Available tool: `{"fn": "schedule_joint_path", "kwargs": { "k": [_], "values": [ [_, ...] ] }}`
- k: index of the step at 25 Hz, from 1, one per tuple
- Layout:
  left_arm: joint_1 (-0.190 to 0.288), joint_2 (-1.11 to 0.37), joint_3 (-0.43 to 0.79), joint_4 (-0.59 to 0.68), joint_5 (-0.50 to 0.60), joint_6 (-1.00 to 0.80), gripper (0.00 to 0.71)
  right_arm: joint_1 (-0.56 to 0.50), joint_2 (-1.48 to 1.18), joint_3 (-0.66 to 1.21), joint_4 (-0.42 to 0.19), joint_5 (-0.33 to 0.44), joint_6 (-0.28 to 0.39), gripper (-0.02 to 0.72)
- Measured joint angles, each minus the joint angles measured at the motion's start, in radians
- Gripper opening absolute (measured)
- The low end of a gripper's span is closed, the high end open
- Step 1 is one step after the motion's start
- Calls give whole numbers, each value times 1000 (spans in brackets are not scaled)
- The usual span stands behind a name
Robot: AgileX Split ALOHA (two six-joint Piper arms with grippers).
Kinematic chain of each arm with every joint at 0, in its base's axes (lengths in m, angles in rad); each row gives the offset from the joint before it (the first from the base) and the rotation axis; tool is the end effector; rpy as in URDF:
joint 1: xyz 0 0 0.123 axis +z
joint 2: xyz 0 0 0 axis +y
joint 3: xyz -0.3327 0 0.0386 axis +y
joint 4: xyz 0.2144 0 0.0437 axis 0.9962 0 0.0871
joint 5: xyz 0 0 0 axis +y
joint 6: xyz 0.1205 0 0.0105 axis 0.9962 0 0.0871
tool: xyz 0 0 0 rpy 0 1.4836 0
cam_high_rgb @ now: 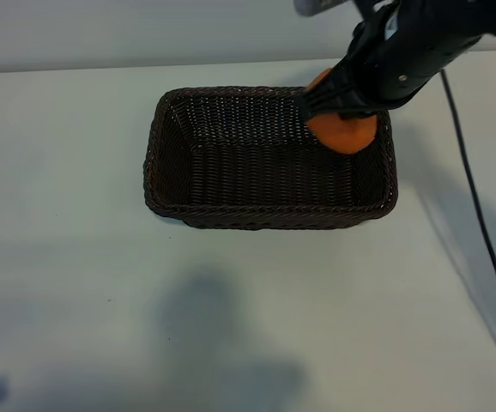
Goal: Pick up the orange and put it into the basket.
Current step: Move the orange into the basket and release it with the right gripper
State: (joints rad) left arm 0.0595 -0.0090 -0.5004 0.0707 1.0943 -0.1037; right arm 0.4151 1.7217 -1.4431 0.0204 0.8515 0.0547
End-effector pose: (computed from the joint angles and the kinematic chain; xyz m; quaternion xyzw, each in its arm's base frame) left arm -0.0614 0.0040 0.2438 -0.0721 0.8559 0.0240 0.5115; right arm 0.3353 0.1498 0.3247 -0.1686 0.9505 0.0696 0.2516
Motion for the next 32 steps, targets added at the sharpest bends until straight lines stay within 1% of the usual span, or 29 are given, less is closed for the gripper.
{"fn": "schedule_joint_path", "kwargs": {
  "k": [4, 9, 17, 21, 27, 29, 30, 31, 32],
  "values": [
    [0, 0, 0, 0, 0, 0, 586, 0, 82, -1, 29, -48, -22, 68],
    [0, 0, 0, 0, 0, 0, 586, 3, 181, -1, 51, -58, -44, 68],
    [0, 0, 0, 0, 0, 0, 586, 3, 288, -1, 56, -85, -46, 68],
    [0, 0, 0, 0, 0, 0, 586, 3, 291, -2, 57, -98, -46, 68],
    [0, 0, 0, 0, 0, 0, 586, 3, 291, -2, 58, -96, -46, 68],
    [0, 0, 0, 0, 0, 0, 586, 3, 291, -2, 58, -94, -46, 81],
    [0, 0, 0, 0, 0, 0, 586, 3, 291, -2, 58, -93, -46, 100],
    [0, 0, 0, 0, 0, 0, 586, 3, 291, -2, 58, -93, -46, 125],
    [0, 0, 0, 0, 0, 0, 586, 3, 291, -2, 58, -90, -46, 165]
  ]
}}
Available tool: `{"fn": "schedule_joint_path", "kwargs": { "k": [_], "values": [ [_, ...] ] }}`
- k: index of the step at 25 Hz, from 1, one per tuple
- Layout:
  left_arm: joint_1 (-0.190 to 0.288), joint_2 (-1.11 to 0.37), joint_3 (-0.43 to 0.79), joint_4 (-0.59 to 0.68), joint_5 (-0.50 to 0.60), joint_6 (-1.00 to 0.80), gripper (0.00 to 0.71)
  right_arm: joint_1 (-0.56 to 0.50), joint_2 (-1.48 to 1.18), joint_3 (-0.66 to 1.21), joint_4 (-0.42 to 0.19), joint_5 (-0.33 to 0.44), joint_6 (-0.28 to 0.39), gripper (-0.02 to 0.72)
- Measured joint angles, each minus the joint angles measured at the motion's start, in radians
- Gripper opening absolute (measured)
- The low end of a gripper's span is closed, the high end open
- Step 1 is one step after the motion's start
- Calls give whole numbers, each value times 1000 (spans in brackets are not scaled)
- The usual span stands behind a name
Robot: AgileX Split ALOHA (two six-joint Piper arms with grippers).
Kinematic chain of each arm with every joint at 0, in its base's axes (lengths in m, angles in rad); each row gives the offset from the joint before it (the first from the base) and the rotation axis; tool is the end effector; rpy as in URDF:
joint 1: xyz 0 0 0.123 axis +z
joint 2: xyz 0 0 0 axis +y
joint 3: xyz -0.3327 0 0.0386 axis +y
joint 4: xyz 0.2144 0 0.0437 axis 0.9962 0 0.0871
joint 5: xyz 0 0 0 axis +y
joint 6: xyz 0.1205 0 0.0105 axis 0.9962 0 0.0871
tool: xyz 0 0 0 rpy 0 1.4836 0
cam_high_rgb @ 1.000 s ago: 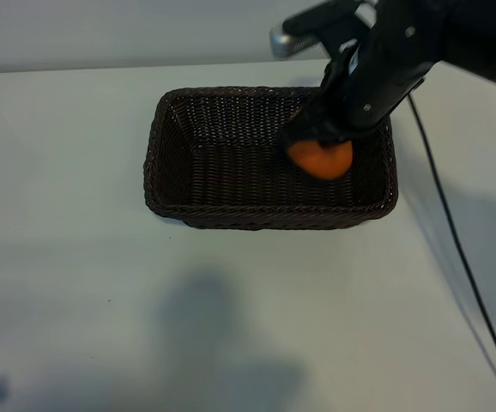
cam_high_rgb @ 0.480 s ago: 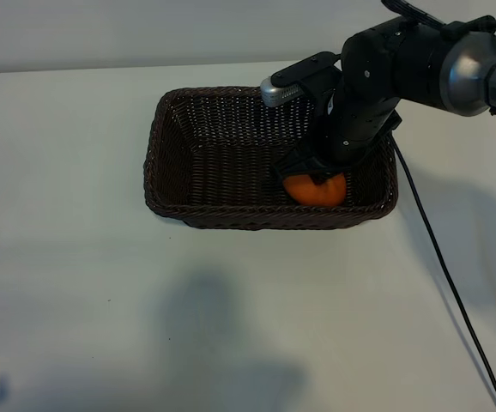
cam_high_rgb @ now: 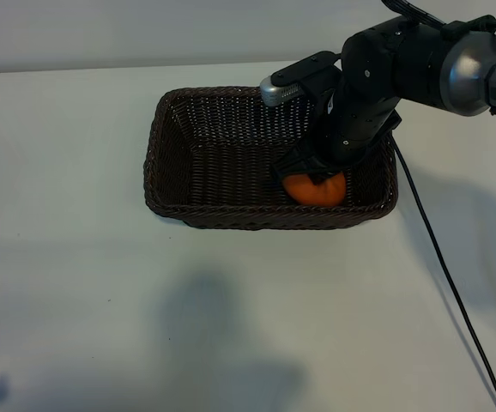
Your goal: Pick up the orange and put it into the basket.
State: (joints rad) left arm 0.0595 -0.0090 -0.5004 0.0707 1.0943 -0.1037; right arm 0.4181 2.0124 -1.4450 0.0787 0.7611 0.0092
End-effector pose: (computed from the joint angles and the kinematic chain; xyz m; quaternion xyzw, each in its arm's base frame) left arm -0.0614 0.0040 0.2438 -0.0721 0.8559 0.0240 0.5115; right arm 0.3817 0.1768 0.2147 -0.1770 0.9700 0.0655 0.1535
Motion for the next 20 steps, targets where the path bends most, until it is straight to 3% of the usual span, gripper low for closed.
{"fn": "schedule_joint_path", "kwargs": {
  "k": [5, 8, 13, 20],
  "values": [
    [0, 0, 0, 0, 0, 0, 586, 0, 0, -42, 15, 62, -1, 515],
    [0, 0, 0, 0, 0, 0, 586, 0, 0, -97, 17, 117, -1, 674],
    [0, 0, 0, 0, 0, 0, 586, 0, 0, -181, 18, 203, 2, 693],
    [0, 0, 0, 0, 0, 0, 586, 0, 0, -305, -18, 275, 25, 597]
  ]
}}
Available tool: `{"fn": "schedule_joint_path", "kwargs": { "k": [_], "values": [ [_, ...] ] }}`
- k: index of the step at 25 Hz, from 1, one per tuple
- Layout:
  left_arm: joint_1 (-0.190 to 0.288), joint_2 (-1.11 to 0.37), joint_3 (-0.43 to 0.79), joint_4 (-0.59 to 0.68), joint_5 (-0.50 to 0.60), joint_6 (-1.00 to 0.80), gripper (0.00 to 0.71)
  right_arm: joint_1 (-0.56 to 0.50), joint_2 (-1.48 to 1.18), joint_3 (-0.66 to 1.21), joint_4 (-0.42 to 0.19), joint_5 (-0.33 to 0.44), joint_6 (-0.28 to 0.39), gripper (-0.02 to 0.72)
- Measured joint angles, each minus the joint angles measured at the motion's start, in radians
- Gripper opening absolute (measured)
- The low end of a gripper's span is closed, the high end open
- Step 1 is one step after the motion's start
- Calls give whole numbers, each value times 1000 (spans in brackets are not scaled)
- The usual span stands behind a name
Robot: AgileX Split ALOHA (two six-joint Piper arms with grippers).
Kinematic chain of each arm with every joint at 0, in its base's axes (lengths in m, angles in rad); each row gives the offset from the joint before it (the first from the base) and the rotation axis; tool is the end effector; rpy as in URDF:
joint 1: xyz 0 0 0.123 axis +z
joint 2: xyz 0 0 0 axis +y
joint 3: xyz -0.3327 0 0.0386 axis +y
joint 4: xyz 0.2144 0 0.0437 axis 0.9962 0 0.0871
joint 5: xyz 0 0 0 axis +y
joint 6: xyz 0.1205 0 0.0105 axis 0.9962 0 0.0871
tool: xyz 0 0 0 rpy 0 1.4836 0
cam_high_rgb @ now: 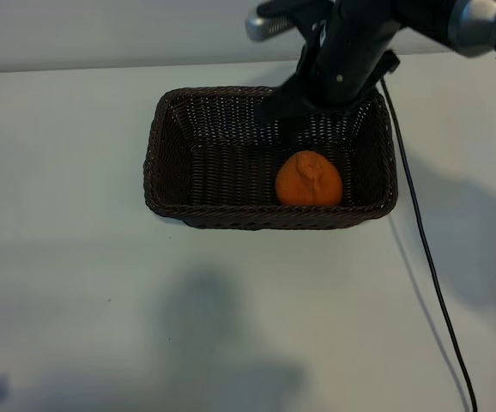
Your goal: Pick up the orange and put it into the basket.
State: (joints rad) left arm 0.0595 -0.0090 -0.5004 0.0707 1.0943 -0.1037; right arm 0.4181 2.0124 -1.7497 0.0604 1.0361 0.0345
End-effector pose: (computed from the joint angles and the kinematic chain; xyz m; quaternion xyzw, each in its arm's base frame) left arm -0.0614 0.0040 0.2438 -0.0721 0.8559 0.0240 0.5115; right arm 0.3977 0.1836 0.2807 -0.1772 0.9674 0.0677 0.1676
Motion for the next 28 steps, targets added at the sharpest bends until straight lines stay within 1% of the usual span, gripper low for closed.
{"fn": "schedule_joint_path", "kwargs": {
  "k": [4, 6, 8, 10, 14, 18, 20, 23, 26, 28],
  "values": [
    [0, 0, 0, 0, 0, 0, 586, -1, 0, -34, -60, 28, 12, 591],
    [0, 0, 0, 0, 0, 0, 586, -20, 0, -35, -60, 37, 20, 590],
    [0, 0, 0, 0, 0, 0, 586, -63, 0, -35, -70, 44, 22, 587],
    [0, 0, 0, 0, 0, 0, 586, -128, 0, -35, -81, 50, 24, 585],
    [0, 0, 0, 0, 0, 0, 586, -305, 0, -35, -98, 57, 23, 585],
    [0, 0, 0, 0, 0, 0, 586, -483, 0, -35, -109, 57, 7, 585],
    [0, 0, 0, 0, 0, 0, 586, -562, 0, -35, -111, 58, 4, 585],
    [0, 0, 0, 0, 0, 0, 586, -640, 0, -35, -102, 61, -2, 585],
    [0, 0, 0, 0, 0, 0, 586, -667, 0, -35, -60, 62, -35, 584],
    [0, 0, 0, 0, 0, 0, 586, -667, 0, -35, -51, 71, -43, 584]
  ]
}}
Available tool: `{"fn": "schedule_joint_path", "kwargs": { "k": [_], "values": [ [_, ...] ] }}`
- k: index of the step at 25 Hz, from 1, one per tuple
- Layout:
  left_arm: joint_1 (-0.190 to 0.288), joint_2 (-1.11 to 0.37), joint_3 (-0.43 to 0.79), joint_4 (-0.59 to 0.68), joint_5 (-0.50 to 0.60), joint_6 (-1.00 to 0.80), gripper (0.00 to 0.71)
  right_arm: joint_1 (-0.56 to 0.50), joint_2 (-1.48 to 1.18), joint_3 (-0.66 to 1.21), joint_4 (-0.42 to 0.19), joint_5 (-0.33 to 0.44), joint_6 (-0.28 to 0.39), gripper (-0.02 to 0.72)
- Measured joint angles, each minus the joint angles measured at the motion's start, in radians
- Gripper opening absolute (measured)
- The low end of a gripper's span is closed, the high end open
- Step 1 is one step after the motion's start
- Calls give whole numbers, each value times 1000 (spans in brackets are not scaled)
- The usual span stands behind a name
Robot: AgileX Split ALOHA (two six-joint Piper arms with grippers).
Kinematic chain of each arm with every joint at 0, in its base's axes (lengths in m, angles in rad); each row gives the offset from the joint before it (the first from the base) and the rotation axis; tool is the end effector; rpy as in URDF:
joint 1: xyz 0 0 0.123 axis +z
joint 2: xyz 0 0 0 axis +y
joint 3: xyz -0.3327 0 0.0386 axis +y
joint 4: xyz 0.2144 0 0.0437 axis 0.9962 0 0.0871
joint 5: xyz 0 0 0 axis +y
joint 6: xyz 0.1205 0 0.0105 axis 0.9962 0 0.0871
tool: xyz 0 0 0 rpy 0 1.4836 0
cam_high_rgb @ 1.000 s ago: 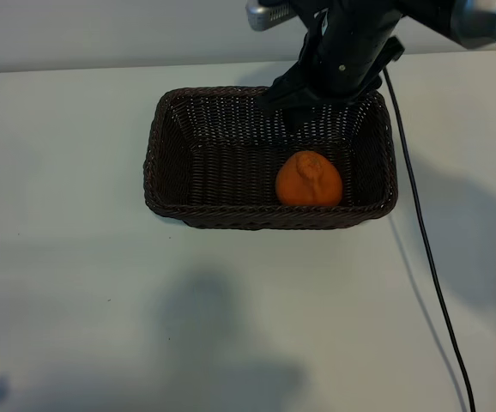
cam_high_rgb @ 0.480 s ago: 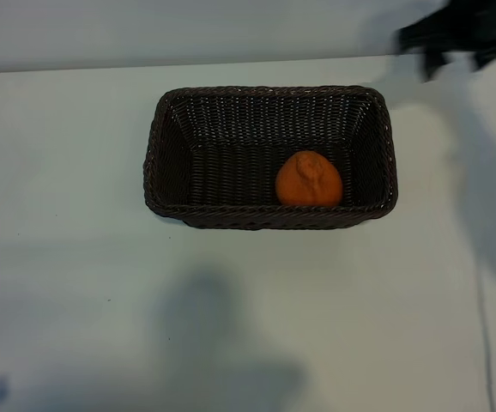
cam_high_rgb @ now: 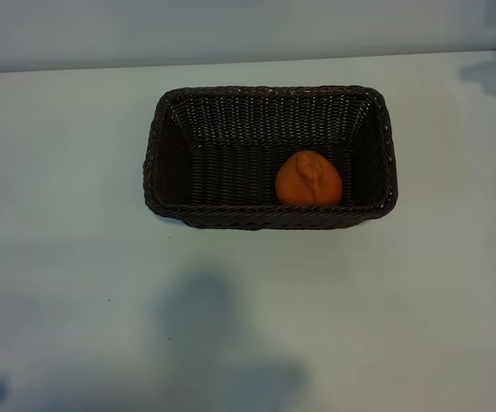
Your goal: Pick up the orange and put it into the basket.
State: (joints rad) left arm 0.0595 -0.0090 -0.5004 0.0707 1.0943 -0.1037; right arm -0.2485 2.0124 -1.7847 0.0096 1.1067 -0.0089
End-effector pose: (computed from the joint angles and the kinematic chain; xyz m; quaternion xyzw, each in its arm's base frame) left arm -0.0614 0.0040 0.2438 -0.0721 0.8559 0.0240 0.5115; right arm 0.4212 -0.1058 0.2868 0.1194 0.9797 -0.0161 0.1603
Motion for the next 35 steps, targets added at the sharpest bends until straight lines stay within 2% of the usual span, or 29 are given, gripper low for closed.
{"fn": "schedule_joint_path", "kwargs": {
  "k": [5, 11, 16, 26, 29, 35],
  "values": [
    [0, 0, 0, 0, 0, 0, 586, 1, -30, 0, 5, 63, -17, 584],
    [0, 0, 0, 0, 0, 0, 585, 1, -203, 0, 11, 117, -23, 584],
    [0, 0, 0, 0, 0, 0, 585, 1, -410, 1, 21, 141, -19, 584],
    [0, 0, 0, 0, 0, 0, 585, 1, -884, 25, 40, 142, -1, 583],
    [0, 0, 0, 0, 0, 0, 585, 1, -1071, 83, 17, 142, 0, 583],
    [0, 0, 0, 0, 0, 0, 585, 1, -1432, 294, -73, 113, -19, 583]
  ]
}}
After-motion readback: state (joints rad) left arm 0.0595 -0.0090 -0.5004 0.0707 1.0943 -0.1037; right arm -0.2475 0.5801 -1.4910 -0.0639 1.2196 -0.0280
